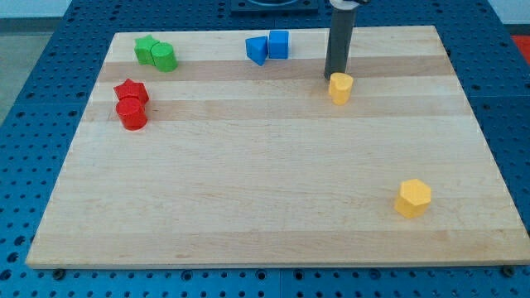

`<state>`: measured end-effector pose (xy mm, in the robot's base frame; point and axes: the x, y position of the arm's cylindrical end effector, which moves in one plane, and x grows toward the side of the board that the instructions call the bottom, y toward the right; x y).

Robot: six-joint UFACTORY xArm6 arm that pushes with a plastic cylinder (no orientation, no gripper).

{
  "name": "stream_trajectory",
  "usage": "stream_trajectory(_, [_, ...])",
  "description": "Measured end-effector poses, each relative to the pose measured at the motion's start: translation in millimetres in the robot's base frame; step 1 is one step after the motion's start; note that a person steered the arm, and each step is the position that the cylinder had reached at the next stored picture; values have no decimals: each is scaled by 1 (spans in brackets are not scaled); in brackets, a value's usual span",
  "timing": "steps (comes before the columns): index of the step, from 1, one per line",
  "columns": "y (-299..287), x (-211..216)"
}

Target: Move the yellow heart towards yellow hexagon

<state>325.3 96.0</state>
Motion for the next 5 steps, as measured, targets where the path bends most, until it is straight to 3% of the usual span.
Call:
stream_trajectory(2, [0, 46])
stream_trajectory(5, [24, 53])
